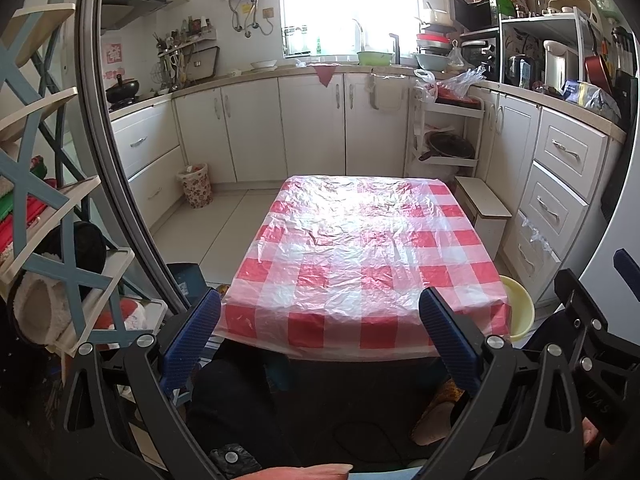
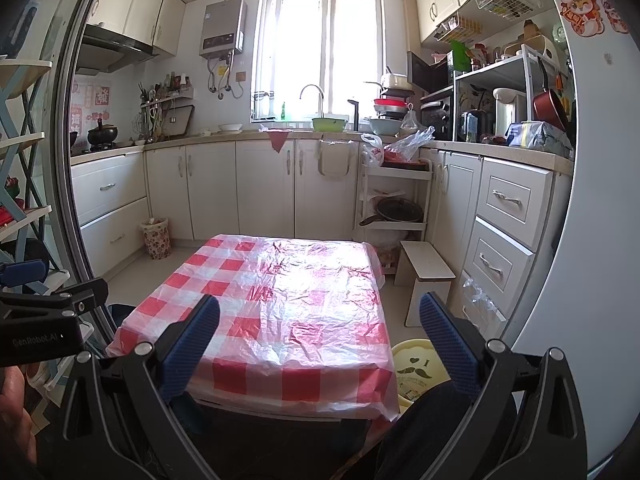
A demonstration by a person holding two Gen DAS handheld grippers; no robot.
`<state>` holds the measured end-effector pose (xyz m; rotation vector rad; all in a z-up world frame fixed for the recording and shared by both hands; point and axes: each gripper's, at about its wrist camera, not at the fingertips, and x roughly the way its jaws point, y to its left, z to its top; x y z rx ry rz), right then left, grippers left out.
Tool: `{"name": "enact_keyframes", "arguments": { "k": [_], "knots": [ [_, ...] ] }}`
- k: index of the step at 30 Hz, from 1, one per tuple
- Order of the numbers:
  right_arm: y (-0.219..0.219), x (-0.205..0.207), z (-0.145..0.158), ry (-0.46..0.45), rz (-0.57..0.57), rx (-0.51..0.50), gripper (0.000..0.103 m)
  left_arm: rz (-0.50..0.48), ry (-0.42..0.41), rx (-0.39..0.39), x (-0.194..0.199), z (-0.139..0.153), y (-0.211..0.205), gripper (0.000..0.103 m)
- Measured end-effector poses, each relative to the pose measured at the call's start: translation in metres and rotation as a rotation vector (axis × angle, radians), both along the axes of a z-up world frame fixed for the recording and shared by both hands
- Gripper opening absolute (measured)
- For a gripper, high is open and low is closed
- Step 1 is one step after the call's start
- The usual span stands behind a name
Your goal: Collect trash
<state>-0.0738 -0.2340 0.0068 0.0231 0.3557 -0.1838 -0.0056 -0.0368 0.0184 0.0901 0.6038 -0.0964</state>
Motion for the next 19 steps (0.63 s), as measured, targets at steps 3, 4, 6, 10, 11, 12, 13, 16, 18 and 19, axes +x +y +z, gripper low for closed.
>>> {"name": "enact_keyframes", "arguments": {
  "k": [3, 4, 6, 10, 11, 12, 13, 16, 18, 19],
  "knots": [
    [-0.001, 0.004, -0.004, 0.013, 0.007, -0.004, 0.096, 0.006, 0.013, -0.001, 0.006, -0.005, 0.002, 0.095],
    [-0.002, 0.007, -0.006, 0.020, 0.011, -0.005, 0.096, 0.014, 0.009, 0.000, 0.007, -0.007, 0.002, 0.095],
    [-0.003, 0.015, -0.010, 0.039, 0.017, -0.003, 0.096, 0.018, -0.003, -0.005, 0.011, -0.011, 0.005, 0.095],
    [-0.006, 0.040, -0.019, 0.080, 0.035, 0.002, 0.096, 0.012, 0.039, 0.005, 0.040, -0.023, 0.003, 0.095],
    [-0.007, 0.051, -0.021, 0.093, 0.040, 0.003, 0.096, -0.004, 0.064, 0.009, 0.054, -0.028, 0.003, 0.095],
    [-0.007, 0.059, -0.022, 0.100, 0.045, 0.002, 0.096, -0.017, 0.090, 0.018, 0.067, -0.034, -0.001, 0.095],
    [-0.008, 0.071, -0.024, 0.111, 0.053, 0.001, 0.096, -0.027, 0.126, 0.030, 0.089, -0.044, -0.003, 0.095],
    [-0.014, 0.119, -0.041, 0.187, 0.073, 0.001, 0.096, -0.041, 0.237, 0.033, 0.150, -0.076, -0.007, 0.095],
    [-0.023, 0.159, -0.060, 0.257, 0.078, 0.027, 0.096, -0.053, 0.355, 0.015, 0.203, -0.111, -0.011, 0.095],
    [-0.029, 0.183, -0.073, 0.306, 0.073, 0.045, 0.096, -0.058, 0.405, 0.007, 0.226, -0.129, -0.013, 0.095]
  ]
}}
